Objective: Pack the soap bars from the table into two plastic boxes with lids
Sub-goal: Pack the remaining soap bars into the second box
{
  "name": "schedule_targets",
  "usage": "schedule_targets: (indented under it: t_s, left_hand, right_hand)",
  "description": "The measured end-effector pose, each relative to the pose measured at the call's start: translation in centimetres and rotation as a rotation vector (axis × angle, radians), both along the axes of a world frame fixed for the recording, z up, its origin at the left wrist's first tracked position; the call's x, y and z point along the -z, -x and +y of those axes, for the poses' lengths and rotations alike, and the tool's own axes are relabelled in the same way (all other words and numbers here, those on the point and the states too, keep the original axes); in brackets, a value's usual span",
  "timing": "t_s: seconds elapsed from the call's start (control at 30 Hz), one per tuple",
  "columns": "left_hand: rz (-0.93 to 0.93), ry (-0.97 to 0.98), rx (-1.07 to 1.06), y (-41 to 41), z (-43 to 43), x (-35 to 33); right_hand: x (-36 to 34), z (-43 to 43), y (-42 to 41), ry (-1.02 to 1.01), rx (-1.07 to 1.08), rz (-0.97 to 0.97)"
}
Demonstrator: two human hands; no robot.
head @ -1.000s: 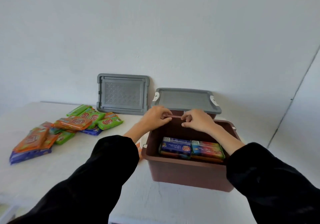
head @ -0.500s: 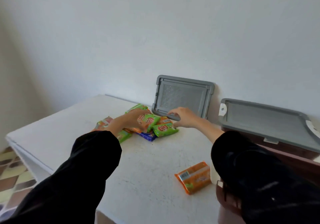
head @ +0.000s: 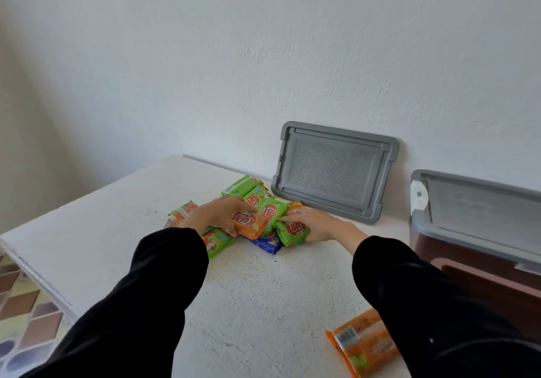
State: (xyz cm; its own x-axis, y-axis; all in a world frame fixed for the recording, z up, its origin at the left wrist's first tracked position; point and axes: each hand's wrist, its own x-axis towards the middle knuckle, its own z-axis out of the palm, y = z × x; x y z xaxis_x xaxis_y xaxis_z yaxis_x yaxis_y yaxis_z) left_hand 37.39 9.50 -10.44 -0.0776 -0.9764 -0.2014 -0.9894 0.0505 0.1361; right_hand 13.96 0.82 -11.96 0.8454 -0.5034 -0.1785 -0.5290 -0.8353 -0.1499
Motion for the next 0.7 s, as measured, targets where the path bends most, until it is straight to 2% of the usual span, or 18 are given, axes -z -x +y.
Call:
schedule_targets:
  t_s: [0.2, 0.3, 0.47, 0.7]
  left_hand:
    - [0.061, 0.096, -0.07, 0.8, 0.8, 0.0]
    - [0.113, 0.163, -0.069, 2.7, 1.2, -1.8]
    - [0.141, 0.25, 0.057, 8.3, 0.9, -7.8]
    - [0.179, 0.254, 0.33, 20.2, 0.8, -12.6]
  right_hand:
    - [0.2, 0.2, 0.9, 0.01, 0.035, 0.01]
    - [-2.3, 0.7, 2.1, 0.034, 0.121, 0.004]
    - [-9.8, 2.1, 7.5, 0.081, 0.239, -0.095]
    - [-16.0, 7.4, 21.3, 0.071, 0.44, -0.08]
